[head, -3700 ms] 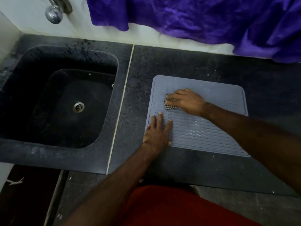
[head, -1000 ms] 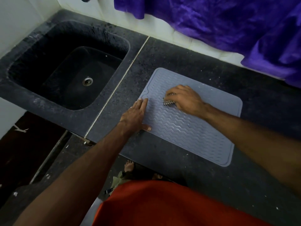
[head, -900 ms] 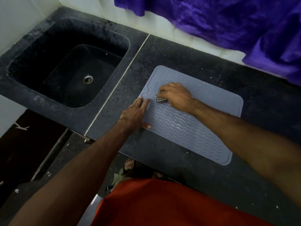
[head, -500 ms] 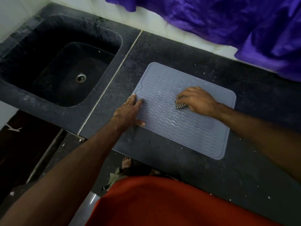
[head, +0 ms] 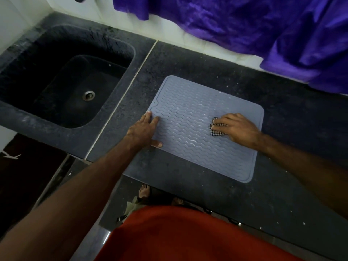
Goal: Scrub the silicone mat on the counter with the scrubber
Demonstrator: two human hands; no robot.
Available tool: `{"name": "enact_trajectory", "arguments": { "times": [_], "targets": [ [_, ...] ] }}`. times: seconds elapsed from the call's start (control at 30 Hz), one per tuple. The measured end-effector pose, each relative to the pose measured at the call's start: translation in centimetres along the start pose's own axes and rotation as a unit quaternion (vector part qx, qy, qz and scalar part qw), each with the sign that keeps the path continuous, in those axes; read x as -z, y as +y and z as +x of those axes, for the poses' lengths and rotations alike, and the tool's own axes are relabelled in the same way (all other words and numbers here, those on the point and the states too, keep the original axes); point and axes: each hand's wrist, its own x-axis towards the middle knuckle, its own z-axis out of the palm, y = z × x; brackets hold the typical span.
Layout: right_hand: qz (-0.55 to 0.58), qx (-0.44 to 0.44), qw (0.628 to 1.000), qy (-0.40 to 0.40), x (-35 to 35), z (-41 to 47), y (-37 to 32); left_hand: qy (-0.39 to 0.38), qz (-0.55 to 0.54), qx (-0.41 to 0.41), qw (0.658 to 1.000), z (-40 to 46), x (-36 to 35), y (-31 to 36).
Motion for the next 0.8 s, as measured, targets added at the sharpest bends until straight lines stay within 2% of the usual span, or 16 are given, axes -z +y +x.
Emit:
{"name": "enact_trajectory", "arguments": {
  "times": [0.1, 0.23, 0.33, 0.43, 0.5, 0.67, 0.8],
  "targets": [
    [0.054, -0.033, 0.998, 0.009, -0.1, 0.1, -0.2, -0.006, 0.047, 0.005, 0.999, 0.3, 0.2, 0.6],
    [0.218, -0.098, 0.971, 0.003, 0.3, 0.8, 0.4, 0.007, 0.112, -0.017, 0.993, 0.5, 0.9, 2.4],
    [0.290, -0.130, 0.948, -0.015, 1.0, 1.8, 1.1, -0.015, 0.075, -0.054, 0.996, 1.0, 1.6, 4.3],
    [0.256, -0.135, 0.957, 0.031, 1.5, 3.3, 0.2, -0.037, 0.014, -0.083, 0.996, 1.7, 1.5, 6.1],
    [0.201, -0.145, 0.968, 0.049, 1.6, 4.9, -1.2, -0.052, 0.030, -0.095, 0.994, 1.7, 0.8, 6.9],
    [0.083, -0.085, 0.992, -0.030, 1.2, 6.2, -3.5, -0.068, 0.083, -0.077, 0.991, 1.6, -0.8, 7.4],
    [0.045, -0.055, 0.997, -0.023, 0.6, 1.7, -0.7, -0.064, 0.082, -0.078, 0.992, 1.7, -0.8, 7.4]
  ]
}}
